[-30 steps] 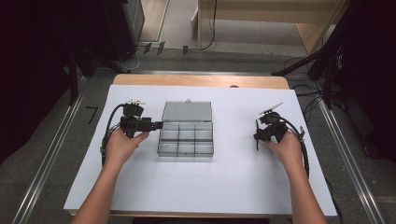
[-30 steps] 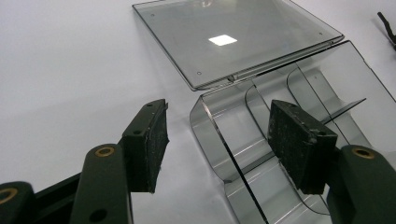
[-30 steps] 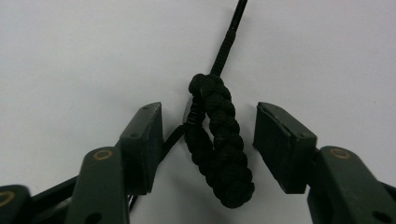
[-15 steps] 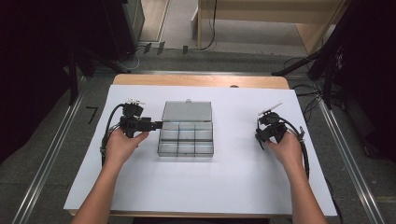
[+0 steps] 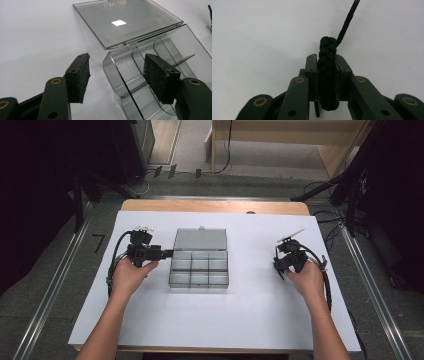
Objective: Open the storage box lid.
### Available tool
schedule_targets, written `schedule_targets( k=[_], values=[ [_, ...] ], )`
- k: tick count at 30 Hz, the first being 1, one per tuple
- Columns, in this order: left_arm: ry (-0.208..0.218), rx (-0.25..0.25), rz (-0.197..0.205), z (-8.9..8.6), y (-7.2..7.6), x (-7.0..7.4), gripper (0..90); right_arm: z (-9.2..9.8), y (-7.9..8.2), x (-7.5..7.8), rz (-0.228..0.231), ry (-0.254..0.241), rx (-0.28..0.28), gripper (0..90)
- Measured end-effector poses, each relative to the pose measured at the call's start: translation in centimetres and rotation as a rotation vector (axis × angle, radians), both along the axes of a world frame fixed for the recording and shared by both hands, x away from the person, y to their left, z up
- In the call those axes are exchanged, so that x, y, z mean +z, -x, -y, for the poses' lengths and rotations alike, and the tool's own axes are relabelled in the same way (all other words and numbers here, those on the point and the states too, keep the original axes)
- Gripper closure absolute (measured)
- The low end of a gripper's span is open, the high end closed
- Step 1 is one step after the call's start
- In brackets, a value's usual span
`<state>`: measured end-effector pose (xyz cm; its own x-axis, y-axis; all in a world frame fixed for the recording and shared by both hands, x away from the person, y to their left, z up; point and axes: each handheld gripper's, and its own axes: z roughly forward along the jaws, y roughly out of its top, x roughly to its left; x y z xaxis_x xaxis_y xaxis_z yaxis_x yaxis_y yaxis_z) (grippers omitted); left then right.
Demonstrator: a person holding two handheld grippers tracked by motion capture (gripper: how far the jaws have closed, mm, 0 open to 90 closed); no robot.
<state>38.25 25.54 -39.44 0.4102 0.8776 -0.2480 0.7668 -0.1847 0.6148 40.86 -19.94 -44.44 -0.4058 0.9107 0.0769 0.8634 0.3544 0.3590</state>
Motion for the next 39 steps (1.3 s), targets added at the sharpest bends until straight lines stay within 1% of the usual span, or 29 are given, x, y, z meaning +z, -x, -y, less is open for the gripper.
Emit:
schedule_targets(
  k=[3, 12, 16, 19, 22, 28, 31, 36, 39],
  values=[
    [-0.002, -0.004, 0.002, 0.0, 0.0, 0.0, 39.0, -0.2, 0.1, 0.4, 0.0, -0.003, 0.005, 77.6],
    [-0.003, -0.004, 0.002, -0.1, 0.0, 0.1, 39.1, -0.8, 0.5, 1.3, 0.002, -0.056, 0.02, 77.4],
    [-0.004, -0.002, 0.002, -0.2, 0.0, 0.2, 39.1, -1.2, 0.8, 1.9, 0.014, -0.056, 0.038, 77.3],
    [-0.004, -0.007, 0.0, -0.1, 0.0, 0.1, 39.1, -1.5, 0.9, 2.2, 0.017, -0.058, 0.037, 77.2],
    [-0.007, -0.01, 0.002, 0.0, 0.1, 0.1, 39.0, -1.7, 1.0, 2.4, 0.001, -0.067, 0.023, 77.2],
    [-0.003, -0.003, 0.0, -0.2, 0.0, 0.2, 39.1, -1.9, 1.1, 2.8, -0.006, -0.085, 0.025, 77.1],
    [-0.008, -0.006, -0.003, -0.2, 0.0, 0.2, 39.1, -2.1, 1.2, 3.1, -0.011, -0.1, 0.015, 77.1],
    [-0.008, -0.009, -0.003, -0.1, 0.0, 0.1, 39.1, -2.5, 1.5, 3.6, -0.004, -0.103, 0.03, 77.1],
    [-0.009, -0.009, -0.005, -0.1, 0.0, 0.1, 39.0, -2.7, 1.6, 3.7, -0.003, -0.123, 0.04, 77.1]
  ],
)
